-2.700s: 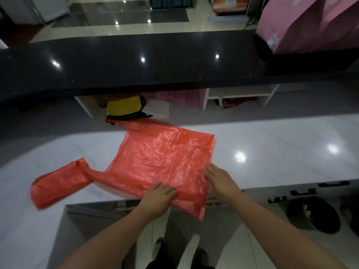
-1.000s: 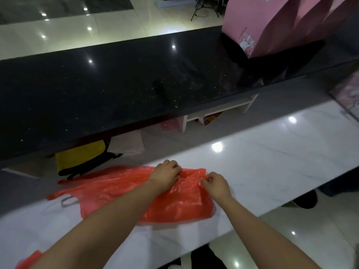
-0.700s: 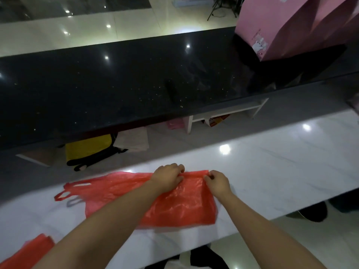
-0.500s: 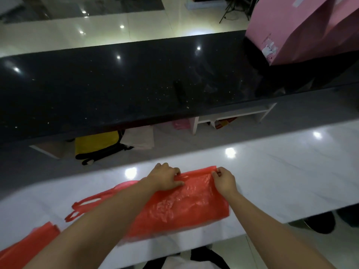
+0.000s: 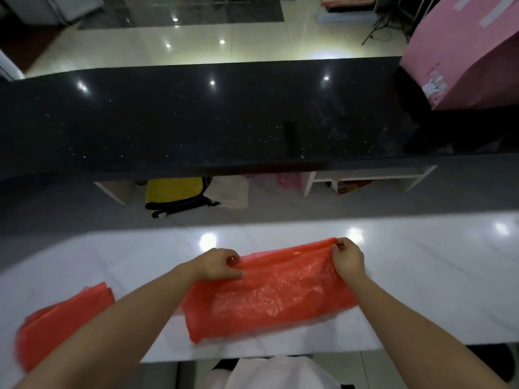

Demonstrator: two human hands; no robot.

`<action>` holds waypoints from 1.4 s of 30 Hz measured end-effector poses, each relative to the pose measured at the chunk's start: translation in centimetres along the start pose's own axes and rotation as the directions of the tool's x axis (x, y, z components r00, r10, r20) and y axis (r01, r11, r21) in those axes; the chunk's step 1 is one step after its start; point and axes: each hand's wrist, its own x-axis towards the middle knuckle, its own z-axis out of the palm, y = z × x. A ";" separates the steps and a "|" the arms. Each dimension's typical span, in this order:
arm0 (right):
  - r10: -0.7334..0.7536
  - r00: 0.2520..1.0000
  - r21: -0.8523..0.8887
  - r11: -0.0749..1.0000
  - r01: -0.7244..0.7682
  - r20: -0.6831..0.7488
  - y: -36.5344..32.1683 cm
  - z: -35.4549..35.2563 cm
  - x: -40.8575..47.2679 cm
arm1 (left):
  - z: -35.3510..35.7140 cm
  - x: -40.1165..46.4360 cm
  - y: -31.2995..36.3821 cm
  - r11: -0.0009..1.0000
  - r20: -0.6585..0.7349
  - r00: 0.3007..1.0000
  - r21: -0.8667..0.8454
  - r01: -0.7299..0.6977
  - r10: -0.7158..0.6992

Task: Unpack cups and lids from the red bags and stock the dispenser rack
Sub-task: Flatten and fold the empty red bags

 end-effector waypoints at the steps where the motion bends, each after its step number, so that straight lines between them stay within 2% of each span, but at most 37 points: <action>1: 0.003 1.000 0.005 1.000 -0.003 -0.009 -0.1 0.1 0.0 | 0.0 -0.3 -0.3 1.000 0.010 1.000 -0.017 0.009 -0.008; 4: 0.007 1.000 0.006 1.000 -0.007 -0.026 -0.2 0.3 0.1 | 0.1 -0.8 -1.2 1.000 -0.016 1.000 -0.005 0.008 -0.008; 11: 0.038 0.996 0.013 0.999 -0.037 -0.083 0.2 0.0 0.2 | 0.2 -0.7 -2.0 1.000 -0.201 0.980 0.016 -0.005 0.009; 13: 0.003 0.993 -0.054 0.998 -0.009 -0.114 0.0 -0.2 0.1 | 0.2 -0.3 -1.8 0.999 -0.208 0.978 0.049 0.024 -0.014; 15: -0.142 0.979 -0.224 0.969 0.107 -0.146 -0.4 -0.2 -0.4 | 0.4 0.2 -1.5 0.995 -0.206 0.978 0.091 0.039 -0.020; 17: -0.355 0.927 -0.332 0.894 0.300 -0.120 -1.2 0.4 -1.3 | 0.5 0.9 -1.2 0.991 -0.218 0.976 0.132 0.035 -0.006; 19: -0.553 0.833 -0.464 0.739 0.489 -0.003 -2.5 1.6 -2.2 | 0.7 1.5 -0.9 0.985 -0.237 0.971 0.173 0.030 0.012; 20: -0.602 0.792 -0.514 0.650 0.560 0.100 -3.3 2.5 -2.7 | 0.7 1.8 -0.8 0.980 -0.240 0.971 0.195 0.032 0.016; 21: -0.610 0.760 -0.517 0.586 0.623 0.225 -4.0 3.6 -3.2 | 0.7 2.1 -0.8 0.975 -0.240 0.971 0.220 0.035 0.020; 23: -0.537 0.703 -0.466 0.527 0.711 0.466 -4.9 6.2 -4.1 | 0.6 2.5 -0.9 0.962 -0.240 0.970 0.271 0.042 0.025; 24: -0.487 0.680 -0.456 0.508 0.731 0.548 -4.9 7.6 -4.5 | 0.5 2.5 -0.8 0.956 -0.245 0.969 0.292 0.045 0.029; 26: -0.406 0.670 -0.471 0.490 0.733 0.621 -4.5 9.8 -5.0 | 0.5 2.3 -0.9 0.944 -0.291 0.955 0.326 0.047 0.053; 29: -0.372 0.706 -0.509 0.502 0.699 0.602 -3.8 11.4 -5.1 | 0.9 1.2 -1.2 0.937 -0.427 0.898 0.346 0.052 0.109; 34: -0.385 0.709 -0.523 0.486 0.700 0.591 -3.2 11.8 -4.8 | 1.7 -1.9 -3.5 0.904 -0.503 0.856 0.411 0.115 0.120; 37: -0.399 0.711 -0.526 0.483 0.700 0.579 -3.0 12.0 -4.9 | 1.5 -4.2 -5.0 0.901 -0.583 0.799 0.413 0.135 0.147; 42: -0.419 0.738 -0.535 0.511 0.673 0.529 -3.1 12.6 -5.3 | 2.5 -5.9 -2.1 0.856 -0.540 0.788 0.516 0.033 0.296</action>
